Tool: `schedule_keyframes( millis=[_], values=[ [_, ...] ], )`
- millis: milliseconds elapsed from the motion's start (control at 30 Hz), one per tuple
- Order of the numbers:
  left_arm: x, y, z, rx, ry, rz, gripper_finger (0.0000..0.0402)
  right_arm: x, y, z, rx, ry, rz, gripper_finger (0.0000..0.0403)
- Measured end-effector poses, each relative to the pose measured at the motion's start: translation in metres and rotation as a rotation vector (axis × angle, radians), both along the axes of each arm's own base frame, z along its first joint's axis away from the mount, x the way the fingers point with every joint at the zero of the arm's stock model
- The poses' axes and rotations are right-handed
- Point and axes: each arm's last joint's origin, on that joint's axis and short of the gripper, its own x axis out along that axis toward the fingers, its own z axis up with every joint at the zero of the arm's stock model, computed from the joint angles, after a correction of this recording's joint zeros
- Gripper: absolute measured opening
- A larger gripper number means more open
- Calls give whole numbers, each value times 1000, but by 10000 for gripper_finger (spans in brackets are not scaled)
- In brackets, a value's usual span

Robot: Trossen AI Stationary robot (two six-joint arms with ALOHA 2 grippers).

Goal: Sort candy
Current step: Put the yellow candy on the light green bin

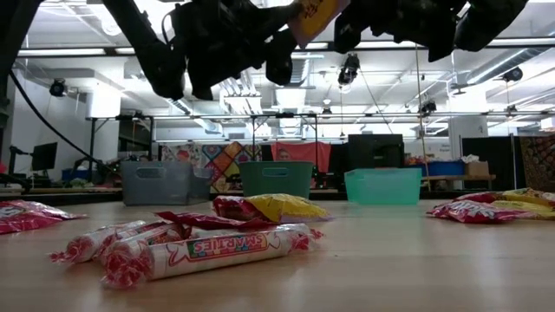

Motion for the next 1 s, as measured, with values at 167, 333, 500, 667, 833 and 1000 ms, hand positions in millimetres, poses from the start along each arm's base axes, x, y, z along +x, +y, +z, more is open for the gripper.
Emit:
schedule_keyframes(
  millis=[167,333,500,667,833,1000],
  values=[
    [-2,0,-3,-3,12,2,42,0,0,0,1,3,-4,9],
    [-3,3,-4,-22,28,0,9,1,-2,-1,55,33,-77,9],
    [-4,6,-4,-32,35,7,2,2,-4,-4,79,61,-142,14],
    [-8,13,-1,-38,43,-18,1,2,-4,-4,107,76,-149,48],
    [-20,22,1,-42,50,-11,1,2,-5,-5,132,92,-151,98],
    [-39,31,-3,-58,77,34,0,2,-6,-6,158,110,-209,137]
  ],
)
